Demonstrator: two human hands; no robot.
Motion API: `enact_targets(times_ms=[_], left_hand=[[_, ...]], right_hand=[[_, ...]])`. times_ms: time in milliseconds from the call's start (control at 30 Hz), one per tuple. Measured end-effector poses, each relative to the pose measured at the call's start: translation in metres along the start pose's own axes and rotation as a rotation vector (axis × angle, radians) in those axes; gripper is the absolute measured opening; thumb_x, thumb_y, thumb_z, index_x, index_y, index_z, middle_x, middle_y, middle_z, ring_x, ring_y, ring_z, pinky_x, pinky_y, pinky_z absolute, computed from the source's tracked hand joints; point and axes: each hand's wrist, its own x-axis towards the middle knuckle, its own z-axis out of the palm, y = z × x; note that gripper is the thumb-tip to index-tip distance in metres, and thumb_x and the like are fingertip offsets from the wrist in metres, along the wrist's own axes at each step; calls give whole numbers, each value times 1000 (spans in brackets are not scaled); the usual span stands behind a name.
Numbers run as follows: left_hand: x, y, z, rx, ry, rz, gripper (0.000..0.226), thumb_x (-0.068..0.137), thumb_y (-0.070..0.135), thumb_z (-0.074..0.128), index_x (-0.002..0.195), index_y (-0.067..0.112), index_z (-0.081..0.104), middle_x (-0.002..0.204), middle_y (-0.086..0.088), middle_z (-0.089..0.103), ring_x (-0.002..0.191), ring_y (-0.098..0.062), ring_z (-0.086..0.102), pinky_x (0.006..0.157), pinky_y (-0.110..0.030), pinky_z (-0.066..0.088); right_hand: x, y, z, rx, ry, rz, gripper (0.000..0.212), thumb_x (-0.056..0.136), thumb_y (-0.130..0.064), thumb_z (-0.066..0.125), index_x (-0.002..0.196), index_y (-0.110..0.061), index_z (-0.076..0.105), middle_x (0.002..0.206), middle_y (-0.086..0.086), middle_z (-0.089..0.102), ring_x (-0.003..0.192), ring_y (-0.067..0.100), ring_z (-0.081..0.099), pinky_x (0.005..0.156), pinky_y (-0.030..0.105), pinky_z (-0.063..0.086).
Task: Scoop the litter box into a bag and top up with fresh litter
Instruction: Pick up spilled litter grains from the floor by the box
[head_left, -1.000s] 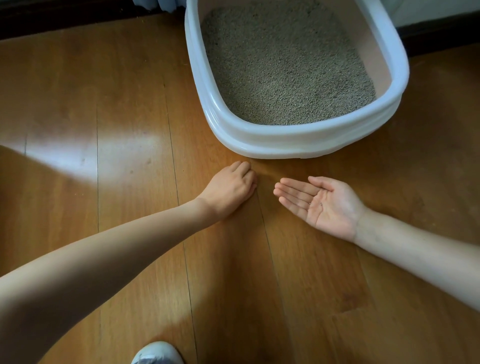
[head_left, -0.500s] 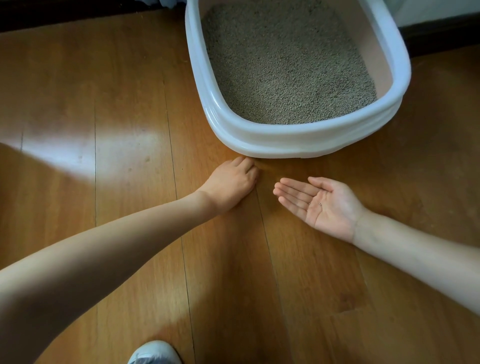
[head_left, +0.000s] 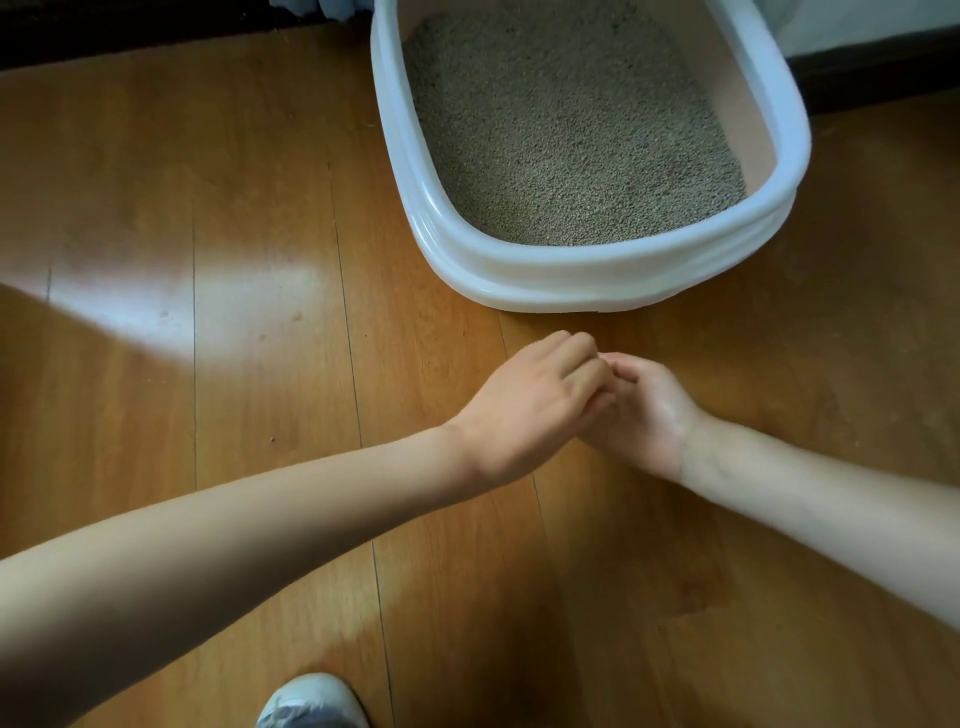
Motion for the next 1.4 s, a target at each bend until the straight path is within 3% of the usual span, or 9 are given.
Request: enact_targets(times_ms=[67,167,300,467,733,967,1200,1267,1400], left_hand=[[3,-1,0,50,-6,49,22,95,16,50,92,4,67,83,-10,57,72,-27,48,65,-41,43],[1,-11,-9,26,46,11,19,94,18,53,91,6,68,84,-8,58,75,-26,48,68,-39,43],[-13,-34,-13,-42,108,-195,8,90,13,61,85,8,65,83,-2,55,78,-19,48,72,-27,40],[-42,-60,4,21,-66,-368,4,83,13,69,86,13,71,81,2,57,77,-21,50,68,-35,48],[-44,-62,14,39,-195,-420,34,78,26,76,108,11,68,89,-1,59,82,-22,53,71,-35,50],[-34,-61,22,84,-217,-374,45,74,31,79,112,8,67,97,-6,61,88,-27,57,74,-35,51],[-31,-65,27,80,-148,-278,15,83,14,71,96,7,72,83,-6,62,74,-25,57,63,-36,53],[-31,-67,27,98,-151,-251,11,87,14,64,89,7,72,78,-5,61,70,-24,54,58,-35,51],[-31,-69,31,201,-168,-146,27,93,19,43,84,4,64,79,-8,56,67,-24,52,49,-32,45]], right_hand=[[-2,0,4,-21,-32,12,25,92,-19,43,90,-4,63,70,7,60,59,14,60,50,24,53],[-3,-2,5,20,-49,-11,30,91,-15,42,80,-1,66,68,10,64,58,17,63,55,30,57],[-4,-9,-4,-34,-66,-45,41,83,-15,42,91,12,72,103,26,69,91,34,71,77,43,59],[-6,-21,-21,28,-63,-68,42,87,-14,39,101,13,69,115,26,65,105,36,66,84,43,57],[-6,-24,-26,27,-79,-69,43,85,-14,41,102,13,69,117,26,64,107,36,65,85,44,56],[-8,-24,-28,26,-78,-61,43,85,-15,41,103,12,69,118,25,64,107,35,65,86,44,56],[-8,-24,-28,31,-75,-52,43,86,-16,40,102,12,69,118,25,64,108,36,65,88,44,55],[-8,-24,-28,27,-71,-50,44,90,-17,38,103,12,69,118,25,64,108,35,65,89,44,55],[-7,-23,-28,26,-63,-49,47,95,-19,34,105,12,68,119,25,64,108,35,65,89,44,54]])
